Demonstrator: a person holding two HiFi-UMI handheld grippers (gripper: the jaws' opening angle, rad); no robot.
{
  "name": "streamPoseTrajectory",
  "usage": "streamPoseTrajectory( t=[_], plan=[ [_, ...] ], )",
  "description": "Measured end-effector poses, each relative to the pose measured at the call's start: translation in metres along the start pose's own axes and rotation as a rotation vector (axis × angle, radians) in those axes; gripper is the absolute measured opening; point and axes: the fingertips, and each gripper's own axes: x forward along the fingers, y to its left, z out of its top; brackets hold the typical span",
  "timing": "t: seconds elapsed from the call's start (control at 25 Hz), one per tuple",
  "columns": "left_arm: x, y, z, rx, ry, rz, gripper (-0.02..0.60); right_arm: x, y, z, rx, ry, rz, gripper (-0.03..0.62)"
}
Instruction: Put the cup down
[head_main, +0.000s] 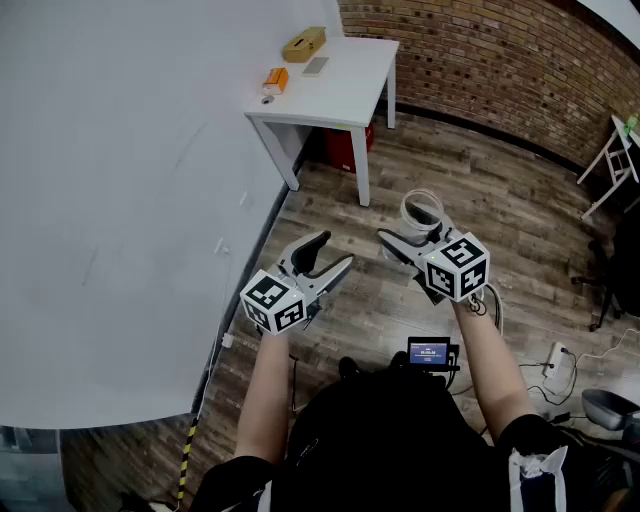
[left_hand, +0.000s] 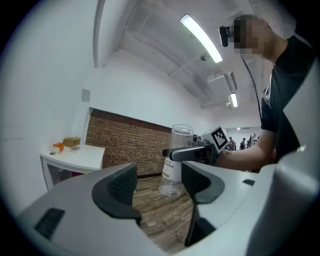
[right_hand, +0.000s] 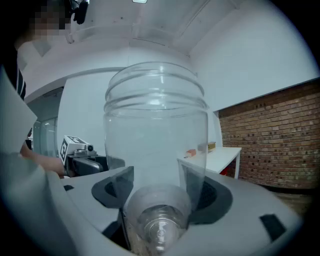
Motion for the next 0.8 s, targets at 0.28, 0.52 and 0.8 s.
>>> streamPoseTrajectory(
  t=[0.28,0.52,0.8],
  plan=[
    [0.001,0.000,-0.002,0.003,0.003,-0.002,0.282,0.002,0.002,-0.004,-0.010,0.012,0.001,0.341],
    [0.001,0.000,-0.003,0.002,0.010,0.005,0.281,0.005,0.003,-0.003,0.002,0.010,0.012,0.341],
    [-0.001,0.007,-0.007,0.003,0.017,0.019,0.276,0.013,0.004,-0.006,0.023,0.014,0.037,0.341]
  ],
)
